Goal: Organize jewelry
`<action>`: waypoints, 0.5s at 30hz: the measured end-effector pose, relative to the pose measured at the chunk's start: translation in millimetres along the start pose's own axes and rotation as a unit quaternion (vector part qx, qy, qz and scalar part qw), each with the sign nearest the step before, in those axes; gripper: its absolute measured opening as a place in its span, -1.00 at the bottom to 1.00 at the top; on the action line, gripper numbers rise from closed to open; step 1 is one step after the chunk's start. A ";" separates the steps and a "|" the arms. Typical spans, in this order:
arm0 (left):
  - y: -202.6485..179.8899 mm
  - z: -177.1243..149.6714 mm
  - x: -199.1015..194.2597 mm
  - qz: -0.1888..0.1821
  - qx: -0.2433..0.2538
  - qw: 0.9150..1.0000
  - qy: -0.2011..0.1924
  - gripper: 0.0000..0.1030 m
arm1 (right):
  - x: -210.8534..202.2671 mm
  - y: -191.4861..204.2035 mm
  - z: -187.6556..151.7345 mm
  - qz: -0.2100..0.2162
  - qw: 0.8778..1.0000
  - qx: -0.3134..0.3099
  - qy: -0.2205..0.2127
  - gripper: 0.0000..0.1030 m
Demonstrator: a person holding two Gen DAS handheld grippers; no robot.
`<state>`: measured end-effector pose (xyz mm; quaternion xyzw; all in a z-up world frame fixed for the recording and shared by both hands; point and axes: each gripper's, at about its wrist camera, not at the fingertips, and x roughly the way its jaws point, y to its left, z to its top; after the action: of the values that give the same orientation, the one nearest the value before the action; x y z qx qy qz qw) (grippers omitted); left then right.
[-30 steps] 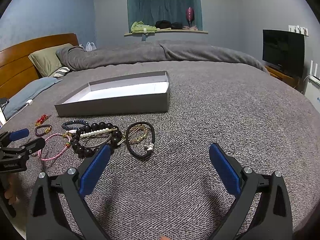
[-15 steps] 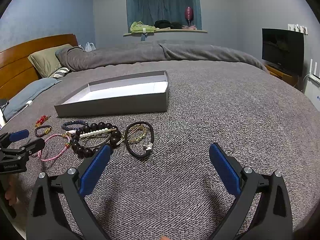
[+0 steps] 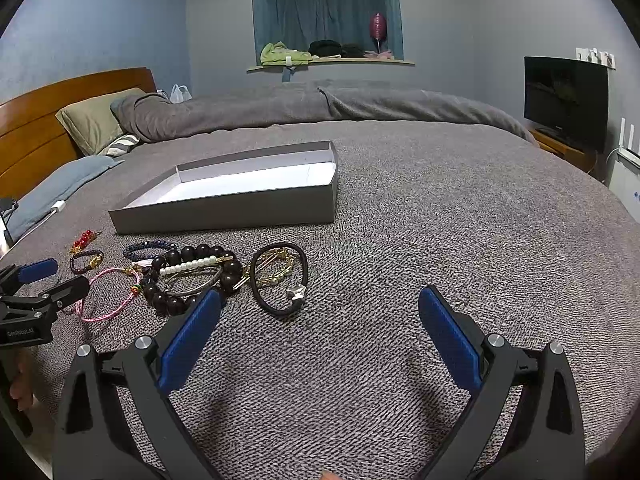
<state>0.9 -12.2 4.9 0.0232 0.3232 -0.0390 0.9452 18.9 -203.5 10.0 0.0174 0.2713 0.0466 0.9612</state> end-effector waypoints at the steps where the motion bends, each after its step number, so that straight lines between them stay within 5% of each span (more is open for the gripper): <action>1: 0.3 -0.3 -0.3 0.000 0.000 1.000 0.000 0.93 | 0.1 -0.1 -0.1 0.000 1.000 0.000 0.000 0.90; 15: 3.5 3.1 2.5 -0.003 -0.007 1.000 0.002 0.93 | 6.2 -2.6 3.8 0.008 1.000 0.008 0.007 0.90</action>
<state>5.1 -9.2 5.8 0.0162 0.3253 -0.0395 0.9446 26.3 -205.6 9.9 0.0272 0.2784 0.0524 0.9587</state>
